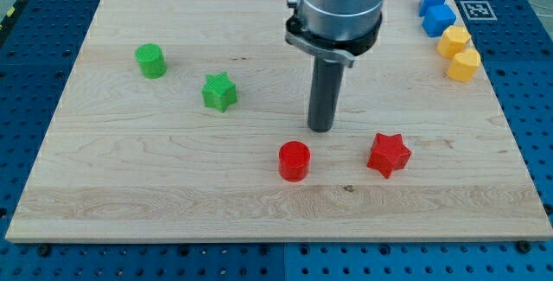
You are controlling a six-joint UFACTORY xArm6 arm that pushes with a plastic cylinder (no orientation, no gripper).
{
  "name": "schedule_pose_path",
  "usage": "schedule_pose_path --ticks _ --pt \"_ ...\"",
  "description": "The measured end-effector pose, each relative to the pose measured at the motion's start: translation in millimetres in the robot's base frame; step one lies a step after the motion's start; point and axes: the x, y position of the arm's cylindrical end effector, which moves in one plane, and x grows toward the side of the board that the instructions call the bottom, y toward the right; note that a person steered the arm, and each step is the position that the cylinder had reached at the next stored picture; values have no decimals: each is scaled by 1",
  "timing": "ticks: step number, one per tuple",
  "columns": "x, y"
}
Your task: Move the red star diagonally to the top right of the red circle
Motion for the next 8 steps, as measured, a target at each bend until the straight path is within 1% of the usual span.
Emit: schedule_pose_path --ticks 1,2,4,7,8 --pt "33 0" --pt "41 1" --pt "48 44" --pt "57 83" --pt "70 83"
